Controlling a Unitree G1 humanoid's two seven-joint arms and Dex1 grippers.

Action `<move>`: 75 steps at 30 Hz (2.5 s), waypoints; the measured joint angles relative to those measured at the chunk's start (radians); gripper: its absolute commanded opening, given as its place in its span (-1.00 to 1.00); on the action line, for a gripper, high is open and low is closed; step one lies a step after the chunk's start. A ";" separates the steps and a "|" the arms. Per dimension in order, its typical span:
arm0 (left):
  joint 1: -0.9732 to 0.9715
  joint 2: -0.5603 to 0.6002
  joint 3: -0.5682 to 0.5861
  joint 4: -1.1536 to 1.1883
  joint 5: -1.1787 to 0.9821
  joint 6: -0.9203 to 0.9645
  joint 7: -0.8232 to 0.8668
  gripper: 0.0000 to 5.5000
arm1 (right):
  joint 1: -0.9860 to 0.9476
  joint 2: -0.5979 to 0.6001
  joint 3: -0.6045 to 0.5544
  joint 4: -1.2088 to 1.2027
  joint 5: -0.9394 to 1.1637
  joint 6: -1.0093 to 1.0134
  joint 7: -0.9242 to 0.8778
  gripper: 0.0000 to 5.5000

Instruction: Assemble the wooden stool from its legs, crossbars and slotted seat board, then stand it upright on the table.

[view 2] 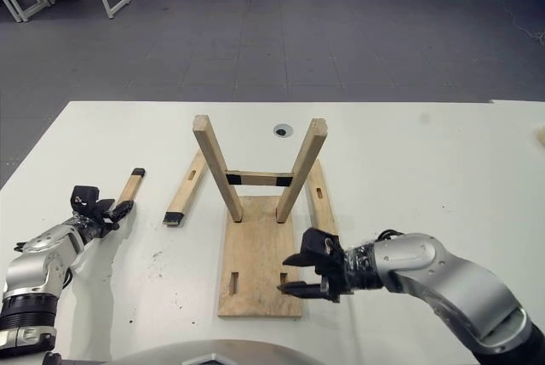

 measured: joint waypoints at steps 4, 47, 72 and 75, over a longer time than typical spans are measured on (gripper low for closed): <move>-0.009 -0.011 0.011 0.010 -0.001 -0.004 0.013 -0.47 | 0.045 -0.090 0.183 -0.011 -0.271 -0.199 0.038 -0.13; -0.200 -0.271 -0.207 -0.934 -0.078 -0.012 0.272 -0.52 | -0.730 0.952 -0.626 0.385 0.301 0.437 -0.635 -0.13; -0.140 -0.341 -0.401 -0.883 -0.028 -0.031 0.208 -0.52 | -0.901 0.940 -0.580 0.700 0.658 0.308 -0.937 -0.76; -0.148 -0.327 -0.397 -0.869 -0.019 -0.032 0.195 -0.52 | -0.904 0.924 -0.581 0.728 0.711 0.309 -0.983 -0.84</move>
